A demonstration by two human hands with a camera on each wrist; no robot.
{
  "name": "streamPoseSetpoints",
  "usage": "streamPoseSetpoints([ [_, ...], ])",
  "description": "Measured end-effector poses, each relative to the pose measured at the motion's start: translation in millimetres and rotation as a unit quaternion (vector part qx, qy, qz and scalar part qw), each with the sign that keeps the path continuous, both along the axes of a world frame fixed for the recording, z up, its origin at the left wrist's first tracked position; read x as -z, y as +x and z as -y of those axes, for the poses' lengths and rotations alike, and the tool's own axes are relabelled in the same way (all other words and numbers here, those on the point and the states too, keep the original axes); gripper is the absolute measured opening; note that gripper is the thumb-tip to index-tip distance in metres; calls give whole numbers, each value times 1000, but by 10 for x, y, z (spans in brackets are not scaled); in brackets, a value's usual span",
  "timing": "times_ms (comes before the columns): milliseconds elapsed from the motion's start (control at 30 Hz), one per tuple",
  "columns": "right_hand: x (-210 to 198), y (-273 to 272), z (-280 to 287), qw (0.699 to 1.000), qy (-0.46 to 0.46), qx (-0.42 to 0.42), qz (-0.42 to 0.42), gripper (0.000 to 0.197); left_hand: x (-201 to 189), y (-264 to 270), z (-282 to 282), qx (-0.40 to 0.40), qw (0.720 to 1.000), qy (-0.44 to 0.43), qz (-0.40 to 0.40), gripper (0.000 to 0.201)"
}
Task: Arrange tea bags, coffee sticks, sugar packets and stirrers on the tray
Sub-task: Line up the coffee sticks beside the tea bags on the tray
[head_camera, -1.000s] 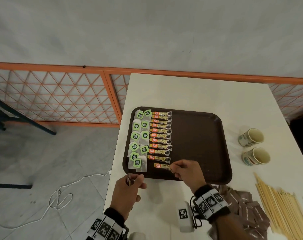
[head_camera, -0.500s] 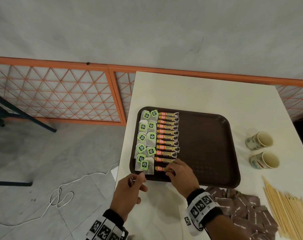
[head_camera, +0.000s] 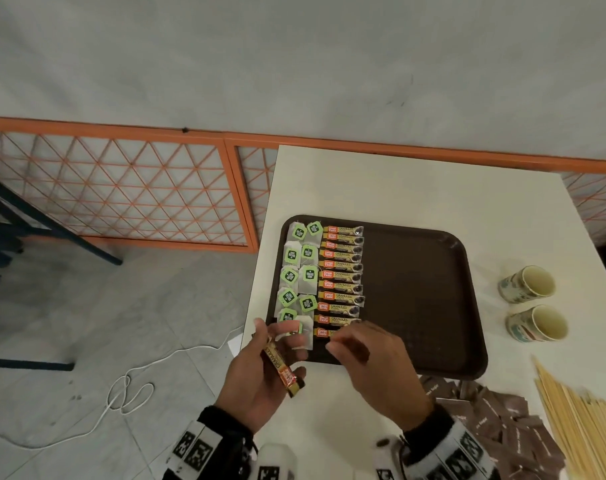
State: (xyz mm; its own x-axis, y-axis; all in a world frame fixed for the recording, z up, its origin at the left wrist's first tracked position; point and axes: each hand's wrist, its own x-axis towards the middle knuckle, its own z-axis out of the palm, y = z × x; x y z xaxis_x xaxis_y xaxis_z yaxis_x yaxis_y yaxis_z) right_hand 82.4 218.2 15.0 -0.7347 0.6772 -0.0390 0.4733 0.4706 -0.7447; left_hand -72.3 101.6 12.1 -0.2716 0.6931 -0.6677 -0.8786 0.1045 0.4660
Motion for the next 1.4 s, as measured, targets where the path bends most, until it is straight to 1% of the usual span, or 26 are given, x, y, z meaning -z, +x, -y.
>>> streamPoseSetpoints([
  [67, -272, 6, 110, 995, -95, -14, -21, 7, 12, 92, -51, 18, 999, 14, -30, 59],
  [133, -365, 19, 180, 987, -160, -35, 0, 5, -16, 223, -93, 79, 993, 21, -81, 60],
  [167, -362, 38, 202, 984, -170, -53, 15, 6, -54, 303, -109, 130, 984, 18, -122, 60],
  [233, -316, 104, 209, 978, -196, -69, 34, 6, -157, 459, -136, 233, 952, 11, -199, 55],
  [300, -265, 226, 192, 965, -259, -28, 29, 14, -204, 558, -127, 305, 924, 10, -232, 44],
  [333, -244, 292, 189, 952, -305, 12, 8, 17, -189, 583, -96, 331, 913, 3, -237, 41],
  [367, -216, 357, 183, 937, -346, 53, -12, 14, -152, 597, -62, 350, 905, -11, -240, 39],
  [400, -194, 419, 177, 921, -378, 89, -26, 8, -116, 608, -23, 364, 899, -30, -243, 36],
  [433, -162, 477, 172, 912, -393, 113, -26, 7, -79, 620, 16, 371, 893, -55, -248, 28],
  [500, -91, 559, 169, 905, -404, 132, -10, 9, 18, 637, 78, 365, 888, -95, -264, 17],
  [567, -25, 605, 152, 907, -401, 129, 2, 5, 61, 635, 91, 349, 889, -101, -279, 15],
  [667, 98, 598, 65, 912, -390, 125, 11, 11, 118, 548, 30, 308, 893, -105, -312, 12],
  [767, 235, 492, -56, 911, -381, 155, 14, 9, 223, 423, -76, 257, 899, -135, -328, 10],
  [867, 363, 369, -167, 914, -356, 193, 21, 4, 310, 340, -145, 218, 899, -164, -343, 14],
  [967, 505, 268, -252, 927, -305, 214, 46, 8, 348, 284, -142, 176, 888, -206, -372, 13],
  [1067, 603, 184, -292, 938, -253, 218, 89, 8, 341, 242, -66, 185, 873, -216, -397, 19],
  [1133, 643, 149, -292, 947, -201, 209, 137, 5, 334, 204, 3, 192, 861, -222, -416, 24],
  [1233, 664, 148, -257, 955, -104, 195, 200, 9, 343, 115, 80, 185, 849, -232, -438, 27],
  [1300, 671, 134, -230, 965, -47, 162, 202, 7, 349, 40, 99, 179, 846, -234, -444, 27],
  [1333, 676, 117, -214, 971, -28, 134, 197, 5, 349, 7, 102, 179, 846, -233, -445, 27],
  [1400, 692, 62, -188, 978, -7, 74, 195, 8, 350, -46, 90, 184, 842, -229, -452, 27],
])
